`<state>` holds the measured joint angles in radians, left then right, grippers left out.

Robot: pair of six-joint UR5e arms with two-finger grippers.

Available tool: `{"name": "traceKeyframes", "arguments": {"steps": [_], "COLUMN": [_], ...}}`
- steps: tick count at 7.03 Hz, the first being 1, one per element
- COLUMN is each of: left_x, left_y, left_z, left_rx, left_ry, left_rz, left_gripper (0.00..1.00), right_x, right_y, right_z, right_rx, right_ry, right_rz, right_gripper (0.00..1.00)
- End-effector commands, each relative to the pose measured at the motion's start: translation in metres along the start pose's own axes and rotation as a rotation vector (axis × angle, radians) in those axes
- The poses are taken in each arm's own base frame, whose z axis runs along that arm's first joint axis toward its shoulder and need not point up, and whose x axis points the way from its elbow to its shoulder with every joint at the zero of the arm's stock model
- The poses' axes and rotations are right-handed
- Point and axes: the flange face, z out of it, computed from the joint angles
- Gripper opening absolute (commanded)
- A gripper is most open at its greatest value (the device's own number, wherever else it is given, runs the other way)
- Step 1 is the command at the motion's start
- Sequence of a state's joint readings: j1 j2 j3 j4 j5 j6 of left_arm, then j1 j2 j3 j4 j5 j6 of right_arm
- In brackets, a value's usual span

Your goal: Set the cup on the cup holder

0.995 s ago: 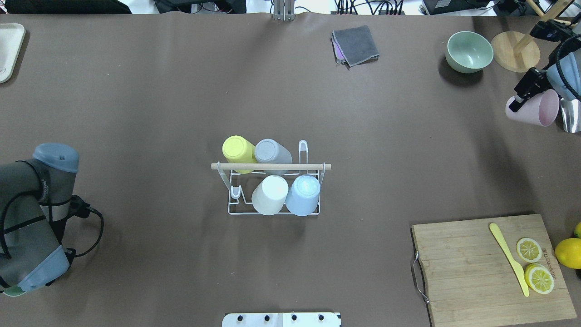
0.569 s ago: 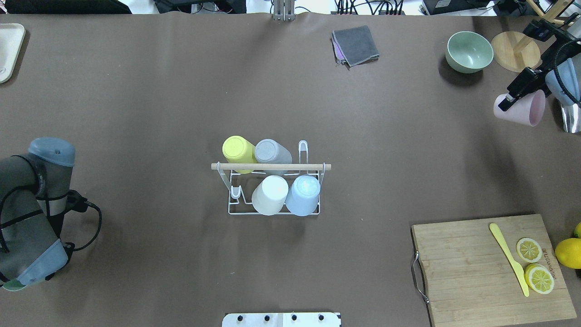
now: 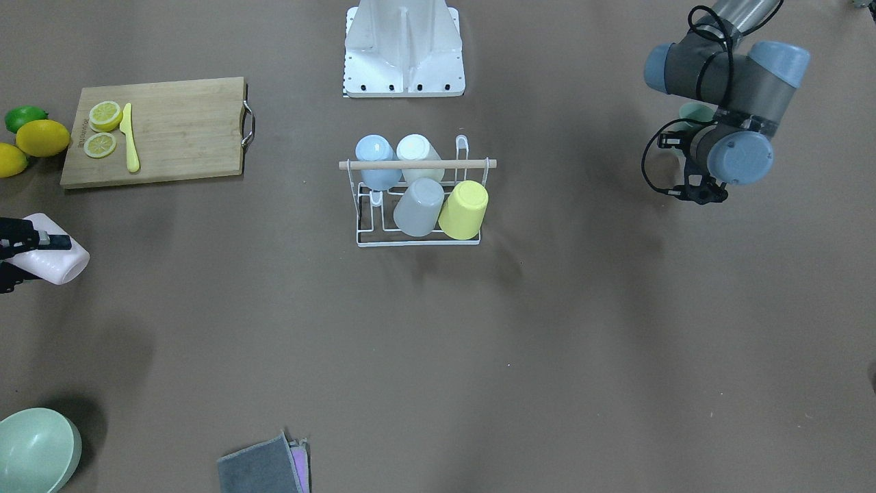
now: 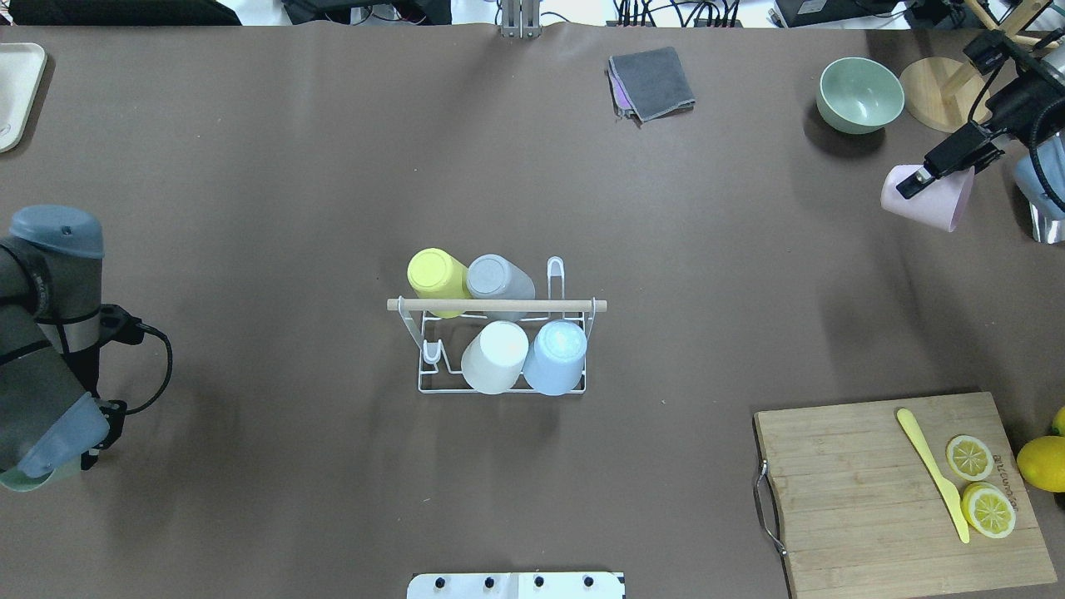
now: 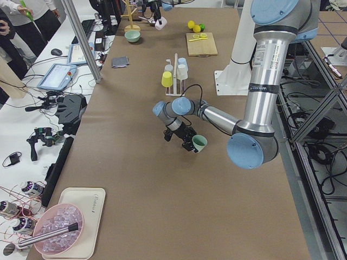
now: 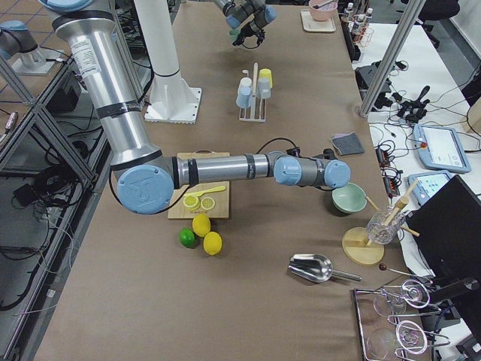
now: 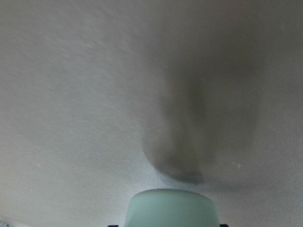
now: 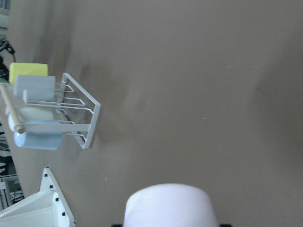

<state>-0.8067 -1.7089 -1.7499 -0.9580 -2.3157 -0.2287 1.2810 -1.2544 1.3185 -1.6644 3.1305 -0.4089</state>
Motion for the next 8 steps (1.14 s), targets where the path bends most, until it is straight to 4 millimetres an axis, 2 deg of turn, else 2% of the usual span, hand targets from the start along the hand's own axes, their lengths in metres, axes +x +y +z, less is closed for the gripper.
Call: {"name": "traceKeyframes", "arguments": {"steps": [1, 3, 5, 6, 8], "left_x": [-0.024, -0.040, -0.051, -0.052, -0.059], "left_y": [-0.009, -0.017, -0.026, -0.029, -0.027], "left_z": [-0.061, -0.127, -0.182, -0.208, -0.240], "left_rx": [0.139, 0.245, 0.320, 0.395, 0.550], "left_ry": [0.055, 0.098, 0.125, 0.147, 0.202], "left_rz": [-0.018, -0.053, -0.084, -0.107, -0.150], "left_gripper": [0.24, 0.23, 0.23, 0.23, 0.22], "right_x": [-0.002, -0.010, -0.026, -0.035, -0.074], "right_y": [0.006, -0.001, -0.013, -0.019, -0.053], "right_z": [0.000, 0.015, 0.068, 0.086, 0.124], "right_rx": [0.089, 0.184, 0.354, 0.415, 0.519], "right_ry": [-0.163, -0.313, -0.553, -0.615, -0.747], "right_rz": [-0.178, -0.364, -0.591, -0.674, -0.807], "right_gripper": [0.24, 0.23, 0.20, 0.20, 0.20]}}
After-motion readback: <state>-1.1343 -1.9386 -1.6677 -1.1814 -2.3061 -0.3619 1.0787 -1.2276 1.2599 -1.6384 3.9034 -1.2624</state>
